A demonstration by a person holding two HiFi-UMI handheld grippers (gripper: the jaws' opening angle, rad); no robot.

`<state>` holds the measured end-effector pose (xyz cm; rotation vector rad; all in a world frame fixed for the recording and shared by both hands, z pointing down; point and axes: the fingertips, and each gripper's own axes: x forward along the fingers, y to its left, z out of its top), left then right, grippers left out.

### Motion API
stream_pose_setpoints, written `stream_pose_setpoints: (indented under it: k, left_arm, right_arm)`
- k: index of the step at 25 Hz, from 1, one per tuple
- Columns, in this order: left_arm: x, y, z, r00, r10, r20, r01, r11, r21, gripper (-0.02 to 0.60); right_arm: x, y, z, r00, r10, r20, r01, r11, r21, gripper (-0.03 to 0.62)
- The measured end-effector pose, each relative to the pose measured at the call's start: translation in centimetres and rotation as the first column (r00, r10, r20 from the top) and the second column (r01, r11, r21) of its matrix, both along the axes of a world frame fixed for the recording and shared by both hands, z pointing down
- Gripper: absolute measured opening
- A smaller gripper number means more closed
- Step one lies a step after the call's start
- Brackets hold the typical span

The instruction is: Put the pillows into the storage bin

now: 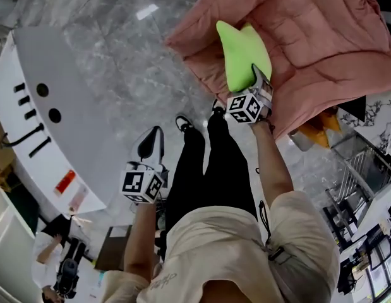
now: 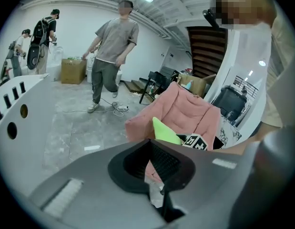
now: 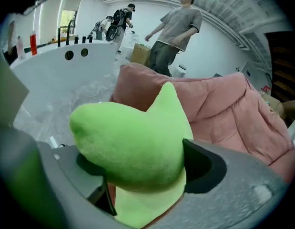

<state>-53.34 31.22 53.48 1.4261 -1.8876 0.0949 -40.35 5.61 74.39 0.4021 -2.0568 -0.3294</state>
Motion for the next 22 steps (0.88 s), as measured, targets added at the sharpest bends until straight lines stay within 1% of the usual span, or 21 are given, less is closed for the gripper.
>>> stream_pose_setpoints:
  k: [3,6,10,13,17,19,22]
  left_arm:
    - [0.5,-1.6,-1.7,1.000,0.008,0.012,-0.008,1.000,0.030,0.020]
    - [1.8,-3.2,-3.8,0.999,0.027,0.026,-0.028,0.998,0.048,0.019]
    - [3.0,-5.9,-5.7,0.996,0.070,0.055,-0.075,0.994,0.081,0.020]
    - [3.5,-7.7,-6.6,0.992,0.104,0.068,-0.111,0.988,0.106,0.020]
    - [5.0,-8.7,-7.7,0.985,0.162,0.058,-0.169,0.976,0.137,0.020]
    - [6.3,-9.0,-8.2,0.976,0.210,0.052,-0.216,0.965,0.151,0.020]
    - [8.4,-9.4,-8.5,0.956,0.290,0.050,-0.294,0.941,0.167,0.020]
  right_arm:
    - [0.0,-0.8,-2.6,1.000,-0.018,0.023,0.019,0.997,-0.071,0.437]
    - [0.7,-0.8,-4.7,1.000,-0.019,0.025,0.022,0.993,-0.115,0.420]
    - [1.1,-0.1,-7.5,0.998,-0.036,0.042,0.043,0.986,-0.159,0.417]
    - [1.3,0.9,-9.8,0.997,-0.063,0.055,0.071,0.985,-0.160,0.416]
    - [2.5,2.6,-13.5,0.995,-0.069,0.071,0.078,0.986,-0.145,0.406]
    - [3.6,3.2,-15.5,0.995,-0.058,0.078,0.068,0.989,-0.130,0.399]
    - [5.6,3.8,-18.7,0.996,-0.028,0.089,0.037,0.995,-0.094,0.390]
